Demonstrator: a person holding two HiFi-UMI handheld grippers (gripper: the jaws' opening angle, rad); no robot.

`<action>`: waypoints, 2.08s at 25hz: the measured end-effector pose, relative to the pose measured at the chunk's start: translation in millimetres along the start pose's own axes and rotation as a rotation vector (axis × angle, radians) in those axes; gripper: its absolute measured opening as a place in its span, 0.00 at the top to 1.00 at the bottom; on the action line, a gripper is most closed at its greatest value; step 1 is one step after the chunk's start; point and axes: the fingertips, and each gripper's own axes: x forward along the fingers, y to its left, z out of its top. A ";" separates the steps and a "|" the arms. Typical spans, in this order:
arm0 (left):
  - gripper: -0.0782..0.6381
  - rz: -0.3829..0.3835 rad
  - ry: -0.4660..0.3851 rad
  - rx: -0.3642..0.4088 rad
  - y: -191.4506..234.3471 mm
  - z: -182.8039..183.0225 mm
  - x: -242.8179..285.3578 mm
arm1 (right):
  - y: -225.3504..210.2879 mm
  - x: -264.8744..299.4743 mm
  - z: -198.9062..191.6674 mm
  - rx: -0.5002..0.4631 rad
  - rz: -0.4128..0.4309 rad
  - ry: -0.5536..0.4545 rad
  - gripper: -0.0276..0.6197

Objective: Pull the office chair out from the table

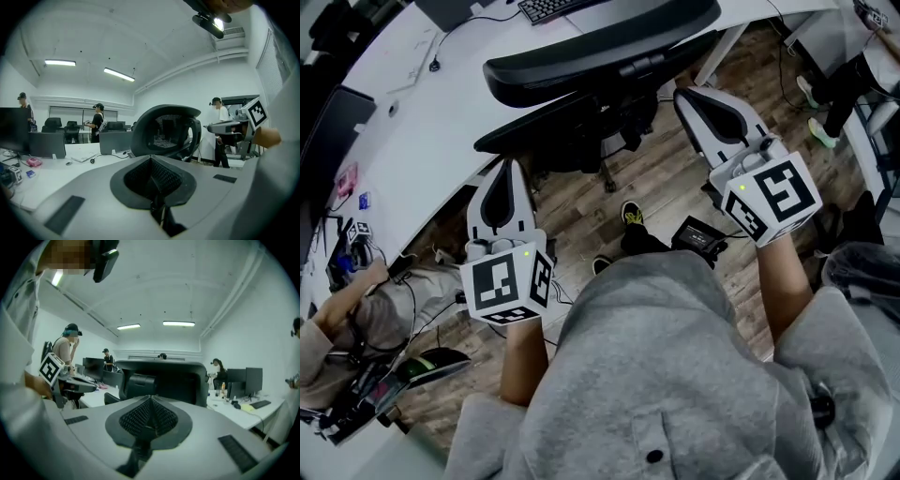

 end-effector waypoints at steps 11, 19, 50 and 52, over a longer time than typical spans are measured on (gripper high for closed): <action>0.88 0.061 0.035 0.105 18.0 12.7 43.5 | -111.6 12.9 24.1 -0.428 0.017 0.127 0.91; 0.88 0.056 0.099 0.210 27.2 9.3 52.2 | -108.6 25.9 -22.2 -0.534 0.188 0.276 0.91; 0.44 -0.151 0.591 0.833 35.9 -77.6 110.9 | -138.8 81.1 -130.3 -0.993 0.540 0.603 0.62; 0.44 -0.165 0.595 0.845 35.7 -82.4 116.8 | -141.2 83.2 -135.0 -1.014 0.555 0.632 0.62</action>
